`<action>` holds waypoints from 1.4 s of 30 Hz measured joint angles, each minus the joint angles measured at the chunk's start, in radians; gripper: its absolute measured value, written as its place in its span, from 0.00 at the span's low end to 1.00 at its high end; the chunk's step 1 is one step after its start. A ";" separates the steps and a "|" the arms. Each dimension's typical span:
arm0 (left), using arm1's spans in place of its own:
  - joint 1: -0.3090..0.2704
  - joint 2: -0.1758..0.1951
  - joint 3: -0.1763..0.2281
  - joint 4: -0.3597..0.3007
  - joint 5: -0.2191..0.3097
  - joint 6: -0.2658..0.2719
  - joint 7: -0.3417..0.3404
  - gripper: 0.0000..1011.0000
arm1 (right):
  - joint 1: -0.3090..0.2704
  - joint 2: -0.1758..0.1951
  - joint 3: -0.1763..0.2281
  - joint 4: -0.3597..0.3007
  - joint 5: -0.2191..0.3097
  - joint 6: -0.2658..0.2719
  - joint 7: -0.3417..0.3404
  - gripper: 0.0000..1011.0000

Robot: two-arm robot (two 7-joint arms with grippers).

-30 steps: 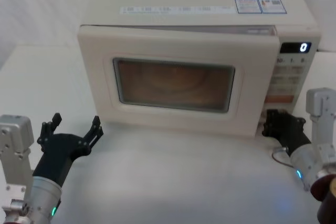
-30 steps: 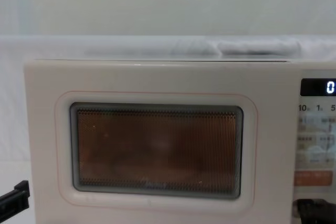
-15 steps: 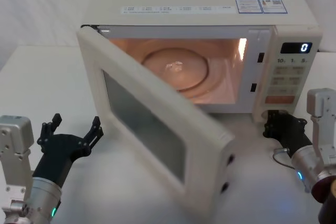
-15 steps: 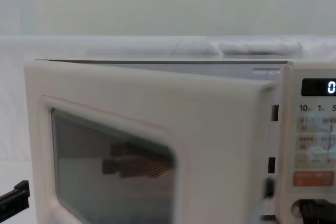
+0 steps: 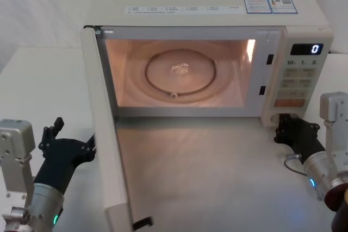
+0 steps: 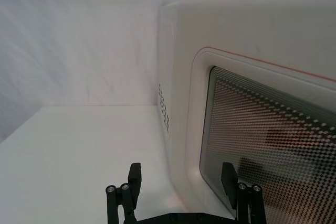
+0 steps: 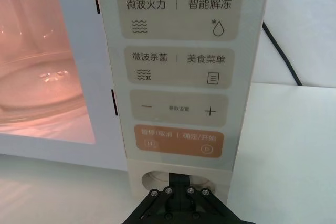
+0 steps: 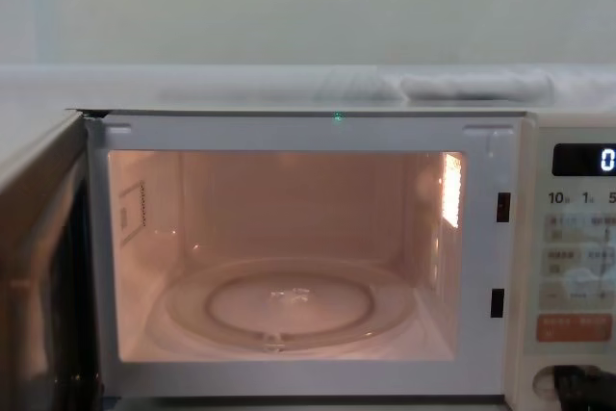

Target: Press the button to open the microwave door with one hand; close the microwave door with the other hand.

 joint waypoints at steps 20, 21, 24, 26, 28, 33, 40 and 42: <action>0.000 0.000 0.000 0.000 0.000 0.000 0.000 0.99 | -0.044 -0.001 -0.003 -0.055 0.000 0.016 -0.001 0.00; 0.000 0.000 0.000 0.000 0.000 0.000 0.000 0.99 | -0.047 -0.001 -0.002 -0.061 0.000 0.017 -0.001 0.00; 0.000 0.000 0.000 0.000 0.000 0.000 0.000 0.99 | -0.065 0.000 -0.001 -0.088 -0.001 0.022 -0.004 0.00; 0.000 0.000 0.000 0.000 0.000 0.000 0.000 0.99 | -0.076 0.001 0.000 -0.106 -0.001 0.026 -0.007 0.00; 0.000 0.000 0.000 0.000 0.000 0.000 0.000 0.99 | -0.083 0.002 0.001 -0.117 -0.002 0.029 -0.008 0.00; 0.000 0.000 0.000 0.000 0.000 0.000 0.000 0.99 | -0.113 0.006 0.002 -0.162 -0.002 0.041 -0.009 0.00; 0.000 0.000 0.000 0.000 0.000 0.000 0.000 0.99 | -0.177 0.016 0.007 -0.260 -0.003 0.063 -0.012 0.00; 0.000 0.000 0.000 0.000 0.000 0.000 0.000 0.99 | -0.191 0.020 0.009 -0.286 -0.004 0.068 -0.012 0.00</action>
